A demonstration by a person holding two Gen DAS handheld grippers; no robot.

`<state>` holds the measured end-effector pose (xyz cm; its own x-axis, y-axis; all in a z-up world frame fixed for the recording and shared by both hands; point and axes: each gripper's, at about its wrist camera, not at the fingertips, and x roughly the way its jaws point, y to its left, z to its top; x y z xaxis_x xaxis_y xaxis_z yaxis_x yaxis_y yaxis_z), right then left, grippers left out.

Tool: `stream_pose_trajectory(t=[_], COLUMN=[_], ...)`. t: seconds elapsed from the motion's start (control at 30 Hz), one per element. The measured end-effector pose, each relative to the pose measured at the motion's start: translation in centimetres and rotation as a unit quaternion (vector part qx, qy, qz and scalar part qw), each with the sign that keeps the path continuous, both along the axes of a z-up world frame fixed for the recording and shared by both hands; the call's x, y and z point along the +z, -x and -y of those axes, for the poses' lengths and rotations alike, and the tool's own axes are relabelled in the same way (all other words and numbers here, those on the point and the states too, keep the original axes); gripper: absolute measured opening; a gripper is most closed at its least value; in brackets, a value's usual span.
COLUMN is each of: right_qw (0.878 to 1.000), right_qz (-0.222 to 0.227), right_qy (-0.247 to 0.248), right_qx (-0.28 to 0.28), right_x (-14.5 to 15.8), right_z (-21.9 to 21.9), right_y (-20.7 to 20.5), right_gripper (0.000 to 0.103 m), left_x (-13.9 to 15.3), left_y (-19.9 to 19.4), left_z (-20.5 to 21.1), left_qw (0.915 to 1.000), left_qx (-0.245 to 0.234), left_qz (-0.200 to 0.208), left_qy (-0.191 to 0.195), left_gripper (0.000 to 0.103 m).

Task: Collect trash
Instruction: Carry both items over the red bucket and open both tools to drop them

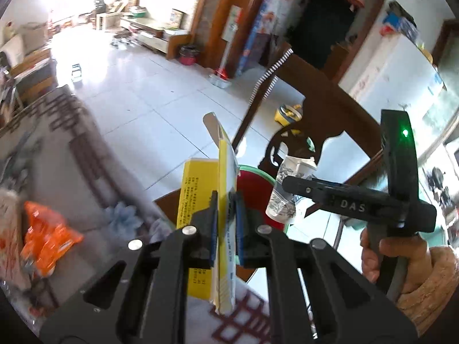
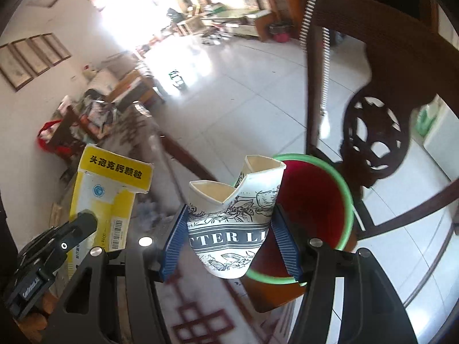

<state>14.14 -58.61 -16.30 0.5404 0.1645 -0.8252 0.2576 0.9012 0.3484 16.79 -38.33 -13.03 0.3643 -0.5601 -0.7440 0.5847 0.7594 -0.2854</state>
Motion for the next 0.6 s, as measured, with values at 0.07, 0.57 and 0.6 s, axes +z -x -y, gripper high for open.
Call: stream_pose_trajectory(t=[0.07, 0.57, 0.6], right_qw=[1.0, 0.997, 0.997], right_qz=[-0.004, 0.007, 0.009], right_qy=[0.009, 0.038, 0.036], right_qx=[-0.018, -0.067, -0.06], right_x=[-0.3, 1.6, 1.8], right_z=[1.1, 1.8, 1.1], right_y=[0.6, 2.7, 2.8], right_gripper=[0.059, 0.077, 0.077], left_x=[-0.7, 1.0, 1.3], left_y=[-0.5, 0.4, 1.0], left_z=[0.9, -1.7, -2.8], left_qw=[0.9998, 0.998, 0.9977], left_qx=[-0.009, 0.038, 0.048], left_qz=[-0.015, -0.014, -0.01], left_qy=[0.008, 0.049, 0.048], left_gripper=[0.012, 0.064, 0.064])
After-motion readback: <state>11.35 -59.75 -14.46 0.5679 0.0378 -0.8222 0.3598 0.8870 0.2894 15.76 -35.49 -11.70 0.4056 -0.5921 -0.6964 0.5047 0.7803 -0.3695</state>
